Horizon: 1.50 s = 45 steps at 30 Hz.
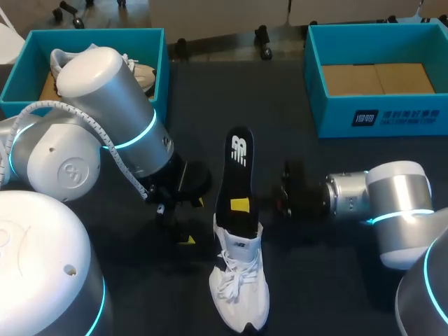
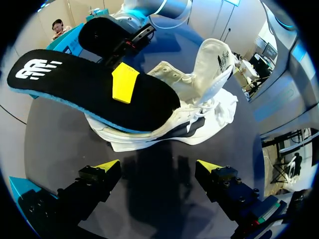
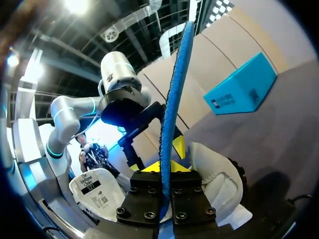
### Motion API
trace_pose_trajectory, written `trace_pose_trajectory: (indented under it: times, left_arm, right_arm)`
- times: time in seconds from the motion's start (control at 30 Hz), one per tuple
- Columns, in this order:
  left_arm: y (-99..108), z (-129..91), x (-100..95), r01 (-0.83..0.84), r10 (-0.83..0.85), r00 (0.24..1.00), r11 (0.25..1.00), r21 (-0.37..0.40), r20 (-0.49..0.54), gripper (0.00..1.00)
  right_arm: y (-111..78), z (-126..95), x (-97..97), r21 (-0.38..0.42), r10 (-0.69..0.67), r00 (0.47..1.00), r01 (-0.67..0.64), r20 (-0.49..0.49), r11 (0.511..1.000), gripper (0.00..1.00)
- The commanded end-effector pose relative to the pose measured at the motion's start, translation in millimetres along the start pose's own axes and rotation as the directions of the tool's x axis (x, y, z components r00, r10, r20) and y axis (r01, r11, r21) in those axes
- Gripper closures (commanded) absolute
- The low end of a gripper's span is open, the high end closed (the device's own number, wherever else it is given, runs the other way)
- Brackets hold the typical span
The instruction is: Take the shoe out of the shoebox, open the shoe tongue, remove and reinsert the insole, then place the shoe into the shoebox
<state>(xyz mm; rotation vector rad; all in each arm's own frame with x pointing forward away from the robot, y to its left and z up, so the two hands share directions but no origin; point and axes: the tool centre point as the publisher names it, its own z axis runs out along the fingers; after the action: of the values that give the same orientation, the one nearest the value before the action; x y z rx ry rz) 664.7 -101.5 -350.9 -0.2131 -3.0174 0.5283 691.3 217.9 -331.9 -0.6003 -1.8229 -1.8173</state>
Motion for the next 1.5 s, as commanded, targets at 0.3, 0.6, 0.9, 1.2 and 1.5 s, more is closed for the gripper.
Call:
trace_pose_trajectory:
  times: [0.3, 0.6, 0.9, 1.2, 1.5]
  left_arm:
    - [0, 1, 0.3, 0.0, 0.0, 1.0, 1.0, 0.0, 0.001, 0.0]
    - [0, 1, 0.3, 0.0, 0.0, 1.0, 1.0, 0.0, 0.001, 0.0]
    - [0, 1, 0.3, 0.0, 0.0, 1.0, 1.0, 0.0, 0.001, 0.0]
    - [0, 1, 0.3, 0.0, 0.0, 1.0, 1.0, 0.0, 0.001, 0.0]
    - [0, 1, 0.3, 0.0, 0.0, 1.0, 1.0, 0.0, 0.001, 0.0]
  right_arm:
    - [-33.7, 9, 4.9, -0.028, 0.038, 0.999, -0.038, 0.001, 0.999, 1.0]
    - [-46.4, 11, 15.1, -0.011, 0.077, 0.996, -0.076, 0.037, 0.997, 1.0]
    - [-47.6, 11, 20.5, -0.002, 0.091, 0.993, -0.091, 0.071, 0.996, 1.0]
    - [-34.8, 12, 20.2, 0.001, 0.057, 0.995, -0.057, 0.077, 0.998, 0.7]
    - [-22.6, 13, 21.9, 0.018, 0.03, 0.996, -0.032, 0.086, 0.999, 0.65]
